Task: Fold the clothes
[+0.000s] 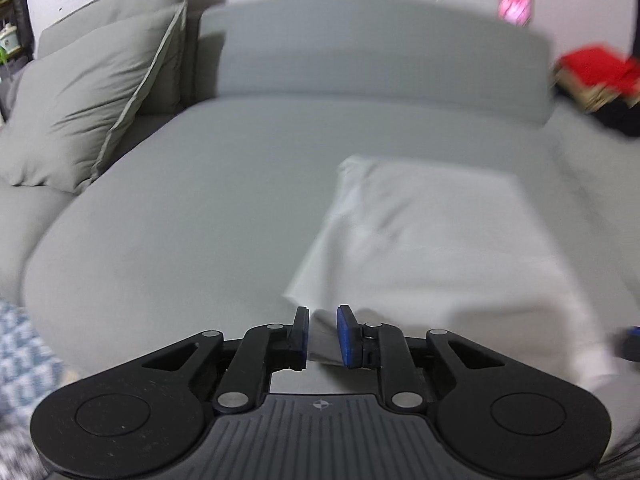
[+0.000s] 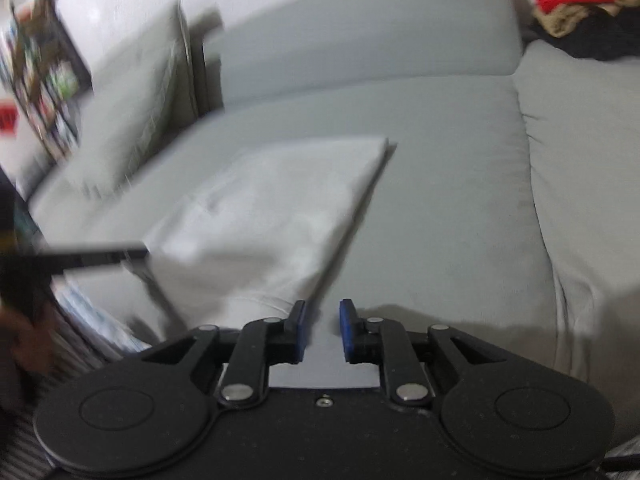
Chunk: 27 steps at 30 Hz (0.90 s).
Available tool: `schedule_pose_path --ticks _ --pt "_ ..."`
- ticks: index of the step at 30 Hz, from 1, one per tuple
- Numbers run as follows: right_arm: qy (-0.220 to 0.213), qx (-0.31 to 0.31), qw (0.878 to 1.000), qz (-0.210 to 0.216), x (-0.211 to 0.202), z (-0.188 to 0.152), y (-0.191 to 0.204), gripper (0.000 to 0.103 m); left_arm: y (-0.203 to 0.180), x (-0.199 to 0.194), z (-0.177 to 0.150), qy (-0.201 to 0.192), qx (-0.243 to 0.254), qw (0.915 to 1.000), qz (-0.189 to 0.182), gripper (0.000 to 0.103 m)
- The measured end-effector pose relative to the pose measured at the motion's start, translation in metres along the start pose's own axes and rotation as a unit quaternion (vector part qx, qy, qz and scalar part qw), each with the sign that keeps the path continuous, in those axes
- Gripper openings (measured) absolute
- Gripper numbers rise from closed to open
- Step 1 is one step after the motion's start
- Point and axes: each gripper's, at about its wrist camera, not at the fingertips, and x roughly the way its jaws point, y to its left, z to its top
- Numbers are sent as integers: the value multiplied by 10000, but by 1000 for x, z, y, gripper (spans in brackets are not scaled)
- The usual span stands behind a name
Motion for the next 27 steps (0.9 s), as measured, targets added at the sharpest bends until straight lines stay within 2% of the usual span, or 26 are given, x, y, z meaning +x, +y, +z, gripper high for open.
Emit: schedule_pose_path --ticks 2,5,7,9,10,12,15,17,18,19,21,22,25,27 --pt "-387 -140 9991 134 -4 2 6 17 -16 -6 2 -434 308 9984 -188 19" --pt "-467 -288 9976 411 10 5 17 17 -45 -1 2 -569 883 9938 -375 21" --pt "-304 -511 9974 406 25 3 26 17 -66 12 -4 -287 1258 9906 -461 22" --pt "-83 -767 9966 303 39 0 35 17 -83 29 -12 90 1701 9847 -365 23" --pt "55 -908 9957 194 45 -1 40 17 -88 29 -17 152 1901 9812 -298 23" --pt "299 -1071 9938 52 45 -8 42 16 -92 25 -24 214 2161 9757 -290 17" --pt "503 -1052 9931 105 25 -8 37 16 -66 15 -24 475 1793 9806 -631 19" --pt "520 -555 9961 442 10 -4 19 18 -41 4 -24 476 1302 9871 -797 22" --pt "520 -278 9963 625 3 -2 9 22 -27 -4 -23 358 1010 9905 -862 23" --pt "399 -54 9968 684 -2 1 -1 32 -15 -8 -18 208 739 9932 -880 23" --pt "82 361 9967 727 -10 7 -19 44 7 -13 -7 -103 220 9958 -883 36" --pt "-45 561 9958 717 -12 11 -27 47 15 -13 -1 -234 27 9965 -805 39" --pt "-89 1264 9893 717 -5 16 -48 52 30 -4 19 -345 -134 9980 -518 41" --pt "-23 1709 9828 697 3 16 -60 52 34 6 30 -223 -136 9987 -443 42"
